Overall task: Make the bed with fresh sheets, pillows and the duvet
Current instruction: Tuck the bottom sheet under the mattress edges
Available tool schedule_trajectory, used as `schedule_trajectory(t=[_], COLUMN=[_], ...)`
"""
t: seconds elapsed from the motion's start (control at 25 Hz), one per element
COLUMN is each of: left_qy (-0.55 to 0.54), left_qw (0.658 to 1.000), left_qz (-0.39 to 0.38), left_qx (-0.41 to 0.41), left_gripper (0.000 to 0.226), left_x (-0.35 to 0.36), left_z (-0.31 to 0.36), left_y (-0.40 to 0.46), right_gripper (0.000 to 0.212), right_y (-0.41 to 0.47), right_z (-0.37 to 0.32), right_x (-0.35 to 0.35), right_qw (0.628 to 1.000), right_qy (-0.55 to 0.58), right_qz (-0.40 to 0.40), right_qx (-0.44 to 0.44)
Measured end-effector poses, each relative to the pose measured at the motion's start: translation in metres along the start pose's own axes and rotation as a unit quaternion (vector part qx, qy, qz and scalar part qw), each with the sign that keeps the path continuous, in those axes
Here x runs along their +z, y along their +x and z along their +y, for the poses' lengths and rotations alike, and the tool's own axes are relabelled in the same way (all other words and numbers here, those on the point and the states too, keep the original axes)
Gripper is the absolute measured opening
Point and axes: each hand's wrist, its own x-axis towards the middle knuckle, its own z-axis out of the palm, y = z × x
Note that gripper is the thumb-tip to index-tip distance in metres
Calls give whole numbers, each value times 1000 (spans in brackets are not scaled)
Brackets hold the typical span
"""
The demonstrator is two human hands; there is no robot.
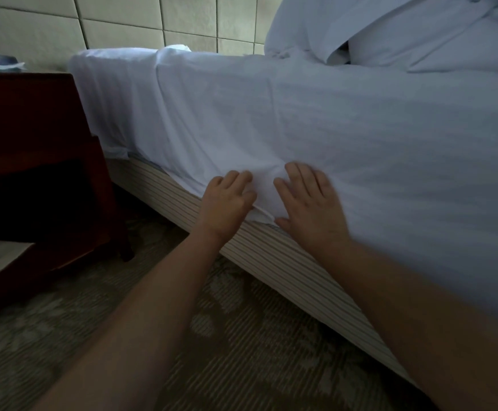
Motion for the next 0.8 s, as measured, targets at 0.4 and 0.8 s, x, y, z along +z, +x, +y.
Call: schedule_trajectory(t=[0.4,0.8], left_qy=[-72,-97], left_qw=[954,938], left_qz=[-243,-283], left_qx=[-161,-176], left_gripper=[106,88], left_x=[2,-15], left_z=[-1,-23], left_y=[24,21], right_gripper=[92,98], right_y=[11,18], right_z=[-13,-16], right_x=[10,6], right_qw=[981,988], right_qy=[-159,-108], right_qz=[-109,-106], right_qx=[-21,-7])
